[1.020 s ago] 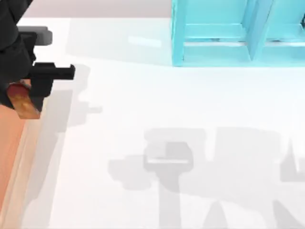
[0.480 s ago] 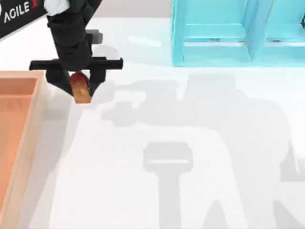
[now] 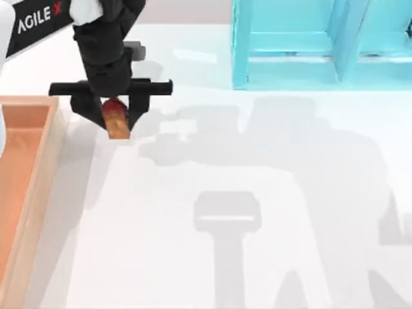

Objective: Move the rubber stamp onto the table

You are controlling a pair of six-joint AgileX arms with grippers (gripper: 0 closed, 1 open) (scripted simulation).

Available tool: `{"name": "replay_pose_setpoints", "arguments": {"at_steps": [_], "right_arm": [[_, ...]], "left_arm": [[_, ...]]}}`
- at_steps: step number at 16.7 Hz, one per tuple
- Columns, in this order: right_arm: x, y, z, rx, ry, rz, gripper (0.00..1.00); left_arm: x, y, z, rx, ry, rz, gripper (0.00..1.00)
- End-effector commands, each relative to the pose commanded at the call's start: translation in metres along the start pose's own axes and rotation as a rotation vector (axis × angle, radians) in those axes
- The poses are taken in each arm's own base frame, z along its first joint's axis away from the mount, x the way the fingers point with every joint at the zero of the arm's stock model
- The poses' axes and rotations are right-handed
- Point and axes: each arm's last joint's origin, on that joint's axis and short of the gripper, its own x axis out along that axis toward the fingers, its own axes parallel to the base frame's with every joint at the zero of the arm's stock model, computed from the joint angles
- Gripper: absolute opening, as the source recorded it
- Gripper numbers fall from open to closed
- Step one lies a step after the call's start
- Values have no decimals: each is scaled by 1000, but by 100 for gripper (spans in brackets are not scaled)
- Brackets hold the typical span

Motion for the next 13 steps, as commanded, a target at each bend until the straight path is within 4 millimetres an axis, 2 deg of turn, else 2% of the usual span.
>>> {"name": "replay_pose_setpoints", "arguments": {"at_steps": [6, 10, 13], "right_arm": [[0, 0, 0, 0, 0, 0, 100], [0, 0, 0, 0, 0, 0, 100], [0, 0, 0, 0, 0, 0, 100]], "left_arm": [[38, -2, 0, 3, -4, -1, 0], [40, -2, 0, 3, -4, -2, 0], [40, -2, 0, 3, -4, -2, 23]]}}
